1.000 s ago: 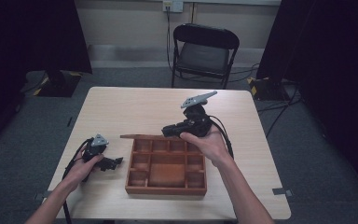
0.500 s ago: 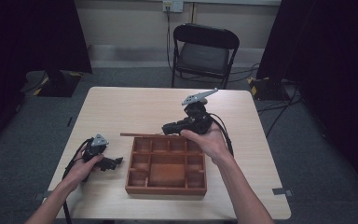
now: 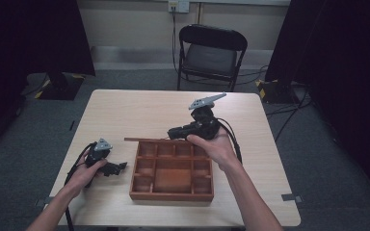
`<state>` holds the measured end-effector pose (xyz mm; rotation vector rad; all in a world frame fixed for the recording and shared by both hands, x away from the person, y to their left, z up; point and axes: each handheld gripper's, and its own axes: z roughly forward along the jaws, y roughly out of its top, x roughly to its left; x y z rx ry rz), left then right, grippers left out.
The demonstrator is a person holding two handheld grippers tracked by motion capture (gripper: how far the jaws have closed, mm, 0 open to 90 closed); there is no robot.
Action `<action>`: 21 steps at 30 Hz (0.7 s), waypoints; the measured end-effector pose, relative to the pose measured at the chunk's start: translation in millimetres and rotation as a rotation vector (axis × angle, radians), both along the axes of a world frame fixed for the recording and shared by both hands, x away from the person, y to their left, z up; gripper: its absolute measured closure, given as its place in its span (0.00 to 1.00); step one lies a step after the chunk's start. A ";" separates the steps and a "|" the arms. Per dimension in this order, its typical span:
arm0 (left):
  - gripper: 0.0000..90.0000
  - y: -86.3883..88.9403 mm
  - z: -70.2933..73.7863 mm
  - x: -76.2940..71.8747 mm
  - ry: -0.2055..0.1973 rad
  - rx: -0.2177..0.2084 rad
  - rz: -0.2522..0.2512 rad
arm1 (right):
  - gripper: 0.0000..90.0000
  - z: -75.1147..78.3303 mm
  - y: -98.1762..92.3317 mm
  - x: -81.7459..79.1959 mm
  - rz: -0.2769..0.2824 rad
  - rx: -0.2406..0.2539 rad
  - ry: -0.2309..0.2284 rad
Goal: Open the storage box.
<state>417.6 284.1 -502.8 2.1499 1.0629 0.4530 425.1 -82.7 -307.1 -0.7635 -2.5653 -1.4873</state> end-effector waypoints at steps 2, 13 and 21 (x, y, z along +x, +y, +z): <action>0.00 0.0 0.0 0.0 0.000 0.001 0.000 | 0.92 0.1 0.1 -0.2 -0.001 -0.002 -0.002; 0.00 0.0 0.0 0.0 0.000 0.000 0.000 | 0.92 -0.3 -0.5 0.5 0.001 0.005 -0.001; 0.00 0.0 0.0 0.0 0.000 0.000 0.000 | 0.92 -0.2 -0.4 0.4 0.000 0.004 0.000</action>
